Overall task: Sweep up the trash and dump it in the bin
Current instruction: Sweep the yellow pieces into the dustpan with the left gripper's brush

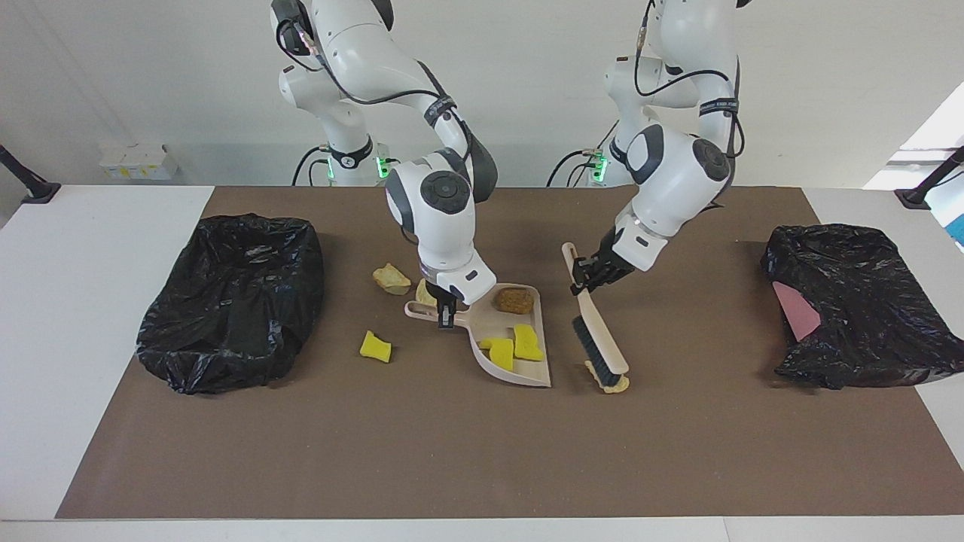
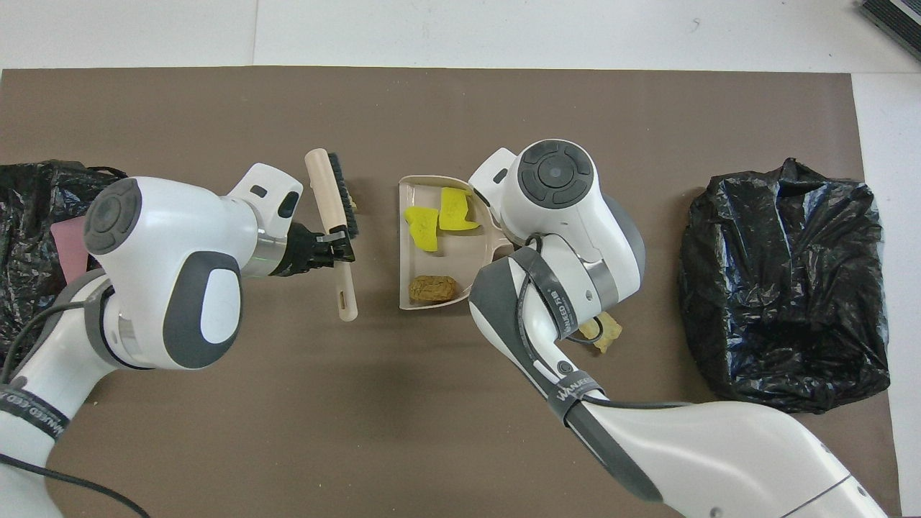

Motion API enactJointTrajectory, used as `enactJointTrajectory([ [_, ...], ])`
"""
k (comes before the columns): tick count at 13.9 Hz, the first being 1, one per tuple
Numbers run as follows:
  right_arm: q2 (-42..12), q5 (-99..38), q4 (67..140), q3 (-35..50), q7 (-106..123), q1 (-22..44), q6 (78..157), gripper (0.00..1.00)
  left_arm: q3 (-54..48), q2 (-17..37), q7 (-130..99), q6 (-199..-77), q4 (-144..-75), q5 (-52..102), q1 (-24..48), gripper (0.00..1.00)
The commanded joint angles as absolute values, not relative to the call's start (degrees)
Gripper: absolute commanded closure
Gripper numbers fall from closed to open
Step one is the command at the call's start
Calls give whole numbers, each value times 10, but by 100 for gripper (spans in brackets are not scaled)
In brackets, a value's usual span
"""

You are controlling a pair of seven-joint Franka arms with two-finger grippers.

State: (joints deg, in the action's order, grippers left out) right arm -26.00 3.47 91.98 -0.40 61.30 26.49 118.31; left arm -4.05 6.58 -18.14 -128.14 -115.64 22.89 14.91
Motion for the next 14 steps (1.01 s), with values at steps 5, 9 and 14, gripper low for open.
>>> enactJointTrajectory([
  [5,-244,9,947,2,603,254,1194,100,-43,134,-67,-1254,-1116,130,62,100],
  [9,-240,-3,955,2,606,255,1191,100,-50,135,-44,-1267,-1133,149,83,100],
  [14,-225,-4,983,2,600,263,1192,100,-54,129,-40,-1263,-1143,197,183,100],
])
